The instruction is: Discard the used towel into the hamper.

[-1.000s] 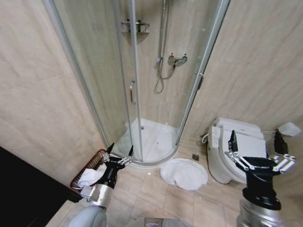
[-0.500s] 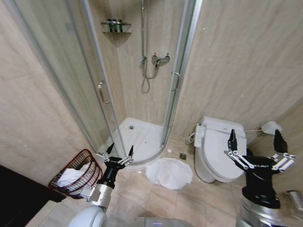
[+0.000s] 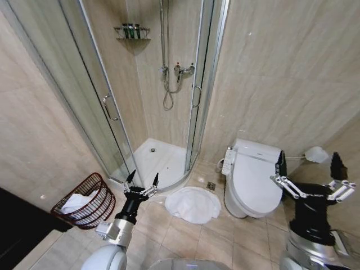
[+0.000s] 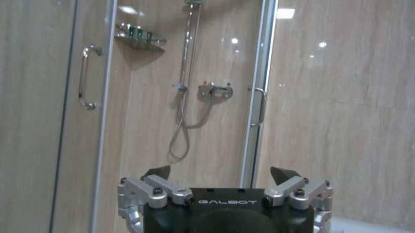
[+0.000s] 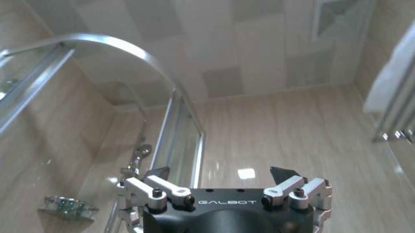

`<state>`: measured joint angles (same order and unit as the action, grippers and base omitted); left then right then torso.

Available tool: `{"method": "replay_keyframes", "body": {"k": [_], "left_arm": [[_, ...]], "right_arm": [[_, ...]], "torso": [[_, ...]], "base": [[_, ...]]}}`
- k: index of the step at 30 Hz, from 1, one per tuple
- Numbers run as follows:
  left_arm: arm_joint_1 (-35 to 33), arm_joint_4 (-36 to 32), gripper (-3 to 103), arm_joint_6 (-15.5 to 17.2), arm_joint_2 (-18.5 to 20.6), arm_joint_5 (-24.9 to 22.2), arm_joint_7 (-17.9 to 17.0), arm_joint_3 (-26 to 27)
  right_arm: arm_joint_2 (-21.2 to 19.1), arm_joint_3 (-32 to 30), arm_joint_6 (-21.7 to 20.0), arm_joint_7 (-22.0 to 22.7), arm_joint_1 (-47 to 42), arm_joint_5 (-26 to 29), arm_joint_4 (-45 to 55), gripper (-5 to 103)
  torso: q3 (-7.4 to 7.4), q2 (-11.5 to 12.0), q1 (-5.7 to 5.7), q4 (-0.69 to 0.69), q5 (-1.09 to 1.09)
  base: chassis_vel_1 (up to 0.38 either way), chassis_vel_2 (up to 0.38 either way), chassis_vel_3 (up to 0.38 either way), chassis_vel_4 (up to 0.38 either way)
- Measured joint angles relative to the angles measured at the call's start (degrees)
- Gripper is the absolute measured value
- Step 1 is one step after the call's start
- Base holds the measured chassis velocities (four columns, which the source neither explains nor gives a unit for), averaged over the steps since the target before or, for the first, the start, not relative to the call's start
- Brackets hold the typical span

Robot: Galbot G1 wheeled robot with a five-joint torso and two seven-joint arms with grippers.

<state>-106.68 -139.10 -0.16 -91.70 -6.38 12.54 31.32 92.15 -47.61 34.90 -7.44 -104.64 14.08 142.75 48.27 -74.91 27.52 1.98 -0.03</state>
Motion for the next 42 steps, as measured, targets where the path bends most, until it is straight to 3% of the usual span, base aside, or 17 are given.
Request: {"method": "replay_keyframes", "body": {"k": [8,17,26,33,36,42], "left_arm": [[0.0,0.0,100,0.0,0.0,0.0,0.0,0.0],[0.0,0.0,100,0.0,0.0,0.0,0.0,0.0],[0.0,0.0,100,0.0,0.0,0.0,0.0,0.0],[0.0,0.0,100,0.0,0.0,0.0,0.0,0.0],[0.0,0.0,100,0.0,0.0,0.0,0.0,0.0],[0.0,0.0,100,0.0,0.0,0.0,0.0,0.0]], "right_arm": [[0.0,0.3,-4.9,-1.2,-0.7,7.7,-3.9,100],[0.0,0.4,-5.9,-0.1,-0.1,6.6,-14.8,100],[-0.7,1.7,-5.3,-0.3,1.4,5.9,-32.7,100],[-2.9,4.6,-11.3,-1.9,4.7,8.2,-41.3,100],[-4.1,5.9,-17.8,-2.2,9.6,9.9,-48.1,100],[-5.1,6.7,-20.8,-2.4,14.8,7.6,-54.4,100]], "torso": [[0.01,0.0,0.02,0.02,0.04],[0.01,0.0,0.02,0.02,0.04],[0.01,0.0,0.02,0.02,0.03],[0.01,0.0,0.02,0.02,0.02],[-0.16,0.3,-0.12,0.02,0.03],[-0.84,1.6,-0.71,0.02,0.03]], "base": [[0.000,0.000,0.000,0.000],[0.000,0.000,0.000,0.000],[0.000,0.000,0.000,0.000],[0.000,0.000,0.000,0.000],[0.000,0.000,0.000,0.000],[0.000,0.000,0.000,0.000]]}}
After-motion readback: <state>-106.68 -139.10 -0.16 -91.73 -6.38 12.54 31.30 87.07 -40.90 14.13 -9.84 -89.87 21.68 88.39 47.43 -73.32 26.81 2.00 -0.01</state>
